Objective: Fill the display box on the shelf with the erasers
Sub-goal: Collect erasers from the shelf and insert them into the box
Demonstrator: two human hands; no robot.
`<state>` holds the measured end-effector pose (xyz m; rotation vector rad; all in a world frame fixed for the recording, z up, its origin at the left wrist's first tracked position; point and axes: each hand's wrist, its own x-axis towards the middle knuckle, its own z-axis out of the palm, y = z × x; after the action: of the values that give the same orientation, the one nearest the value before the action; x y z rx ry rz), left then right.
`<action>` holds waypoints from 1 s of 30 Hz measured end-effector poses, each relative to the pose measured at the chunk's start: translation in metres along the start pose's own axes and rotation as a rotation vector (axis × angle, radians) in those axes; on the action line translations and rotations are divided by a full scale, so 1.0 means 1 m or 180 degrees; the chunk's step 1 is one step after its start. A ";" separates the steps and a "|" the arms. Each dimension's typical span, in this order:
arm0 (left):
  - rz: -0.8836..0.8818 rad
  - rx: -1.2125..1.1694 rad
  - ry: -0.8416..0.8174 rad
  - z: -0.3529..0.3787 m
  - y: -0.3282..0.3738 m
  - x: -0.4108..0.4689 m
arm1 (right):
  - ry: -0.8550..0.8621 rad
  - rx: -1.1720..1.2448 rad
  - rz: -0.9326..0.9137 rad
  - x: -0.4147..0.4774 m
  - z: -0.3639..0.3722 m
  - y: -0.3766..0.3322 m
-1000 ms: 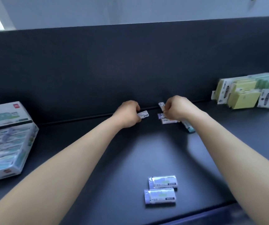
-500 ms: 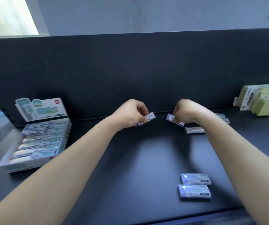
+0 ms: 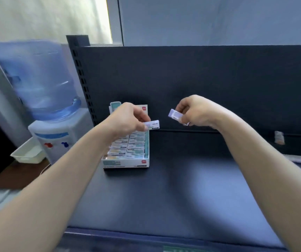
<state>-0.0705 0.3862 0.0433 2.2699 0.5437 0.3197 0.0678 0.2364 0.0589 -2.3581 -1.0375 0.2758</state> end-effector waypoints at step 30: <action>0.0012 0.0083 -0.0100 -0.040 -0.100 -0.005 | -0.0742 0.0220 0.0127 0.043 0.096 -0.086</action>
<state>-0.1189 0.4702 -0.0038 2.2974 0.5303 0.2798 0.0063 0.3538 0.0281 -2.3257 -1.0686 0.6037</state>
